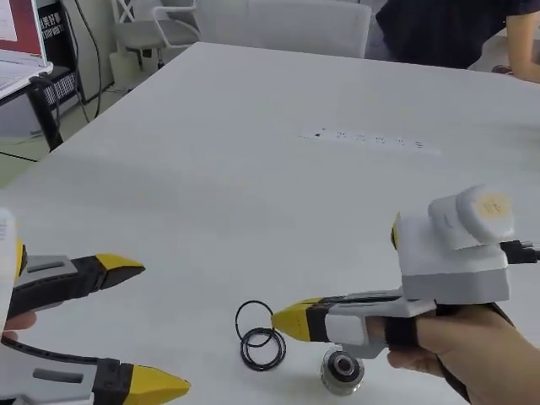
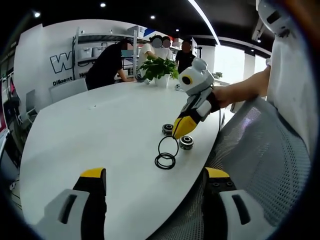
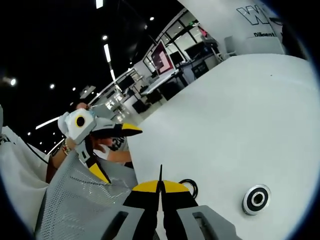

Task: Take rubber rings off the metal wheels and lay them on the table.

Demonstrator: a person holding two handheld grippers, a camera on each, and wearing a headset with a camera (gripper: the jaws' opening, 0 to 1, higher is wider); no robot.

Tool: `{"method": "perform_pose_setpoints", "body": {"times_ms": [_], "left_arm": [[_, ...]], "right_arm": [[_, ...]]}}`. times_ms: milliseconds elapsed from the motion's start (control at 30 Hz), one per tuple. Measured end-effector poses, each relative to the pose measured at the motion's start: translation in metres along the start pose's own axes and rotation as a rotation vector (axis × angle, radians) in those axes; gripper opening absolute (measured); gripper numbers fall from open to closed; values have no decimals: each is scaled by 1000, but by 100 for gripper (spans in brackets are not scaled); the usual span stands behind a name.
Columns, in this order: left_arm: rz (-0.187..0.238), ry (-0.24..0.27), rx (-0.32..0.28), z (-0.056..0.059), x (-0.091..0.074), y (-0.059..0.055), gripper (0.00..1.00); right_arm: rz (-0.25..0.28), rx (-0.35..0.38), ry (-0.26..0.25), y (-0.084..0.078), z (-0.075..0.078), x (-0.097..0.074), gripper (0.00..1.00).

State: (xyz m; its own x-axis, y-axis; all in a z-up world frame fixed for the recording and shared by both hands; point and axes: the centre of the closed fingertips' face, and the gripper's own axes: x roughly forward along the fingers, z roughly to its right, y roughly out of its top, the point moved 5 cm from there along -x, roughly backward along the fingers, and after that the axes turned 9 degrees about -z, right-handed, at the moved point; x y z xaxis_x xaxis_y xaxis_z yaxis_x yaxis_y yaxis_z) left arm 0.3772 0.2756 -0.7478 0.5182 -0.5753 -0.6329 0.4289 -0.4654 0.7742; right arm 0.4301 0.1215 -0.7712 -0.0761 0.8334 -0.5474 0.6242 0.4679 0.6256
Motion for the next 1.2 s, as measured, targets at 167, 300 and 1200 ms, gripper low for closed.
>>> {"method": "perform_pose_setpoints", "body": {"times_ms": [167,300,1200], "left_arm": [[-8,-2,-7,0,1,-2,77],[-11,-3,-12,1,1,-2,77],[-1,14,-49,-4,1,-4,72]], "right_arm": [[-24,-4,1,-4,2,5,0],[-49,-4,-6,-10,5,10,0],[-85,32,-71,-22,24,12,0]]}}
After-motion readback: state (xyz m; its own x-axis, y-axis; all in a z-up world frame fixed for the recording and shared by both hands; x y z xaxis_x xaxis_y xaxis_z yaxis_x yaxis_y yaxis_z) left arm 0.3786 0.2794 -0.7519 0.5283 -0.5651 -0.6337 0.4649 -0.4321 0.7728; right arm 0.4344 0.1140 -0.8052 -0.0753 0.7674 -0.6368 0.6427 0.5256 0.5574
